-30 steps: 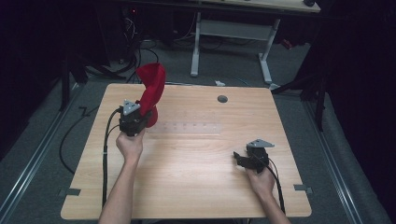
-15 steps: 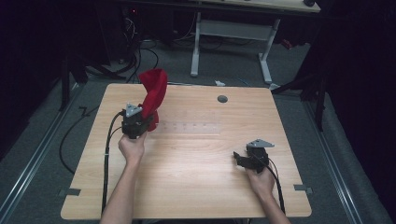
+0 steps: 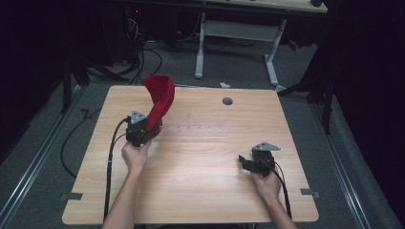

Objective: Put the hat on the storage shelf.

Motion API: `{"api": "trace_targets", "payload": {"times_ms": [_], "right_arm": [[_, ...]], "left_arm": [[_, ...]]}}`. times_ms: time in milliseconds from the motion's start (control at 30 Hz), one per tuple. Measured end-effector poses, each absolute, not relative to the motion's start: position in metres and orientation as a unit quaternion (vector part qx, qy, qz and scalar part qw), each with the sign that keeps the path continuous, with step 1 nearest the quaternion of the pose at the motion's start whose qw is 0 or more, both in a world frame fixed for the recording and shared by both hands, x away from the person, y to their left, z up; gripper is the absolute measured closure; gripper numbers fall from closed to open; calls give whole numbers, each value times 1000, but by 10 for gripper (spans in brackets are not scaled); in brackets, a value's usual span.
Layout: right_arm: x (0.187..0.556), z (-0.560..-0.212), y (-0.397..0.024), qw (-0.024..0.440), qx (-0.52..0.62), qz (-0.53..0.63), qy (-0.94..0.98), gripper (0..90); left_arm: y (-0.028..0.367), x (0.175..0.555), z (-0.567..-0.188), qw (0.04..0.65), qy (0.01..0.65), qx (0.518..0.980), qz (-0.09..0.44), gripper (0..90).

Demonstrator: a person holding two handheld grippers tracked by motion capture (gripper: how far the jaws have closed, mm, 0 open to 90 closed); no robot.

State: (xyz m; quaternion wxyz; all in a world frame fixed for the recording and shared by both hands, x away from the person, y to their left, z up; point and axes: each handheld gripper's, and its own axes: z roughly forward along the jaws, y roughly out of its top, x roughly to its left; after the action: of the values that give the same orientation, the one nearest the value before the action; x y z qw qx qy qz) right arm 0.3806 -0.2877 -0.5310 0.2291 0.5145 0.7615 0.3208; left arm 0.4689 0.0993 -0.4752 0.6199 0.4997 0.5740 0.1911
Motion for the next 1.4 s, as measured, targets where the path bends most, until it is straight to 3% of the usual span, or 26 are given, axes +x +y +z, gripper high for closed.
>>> {"api": "trace_targets", "payload": {"times_ms": [267, 433, 667, 1400], "right_arm": [[381, -531, -288, 229, 514, 321, 762, 349], [381, -531, -287, 228, 515, 321, 761, 349], [381, -531, -287, 228, 515, 321, 762, 348], [381, -531, -287, 228, 514, 322, 762, 346]], "left_arm": [[98, 462, -473, 610, 561, 518, 214, 475], [100, 456, -474, 599, 561, 530, 213, 407], [97, 442, -465, 596, 541, 550, 222, 369], [112, 416, -451, 609, 548, 534, 210, 358]]}}
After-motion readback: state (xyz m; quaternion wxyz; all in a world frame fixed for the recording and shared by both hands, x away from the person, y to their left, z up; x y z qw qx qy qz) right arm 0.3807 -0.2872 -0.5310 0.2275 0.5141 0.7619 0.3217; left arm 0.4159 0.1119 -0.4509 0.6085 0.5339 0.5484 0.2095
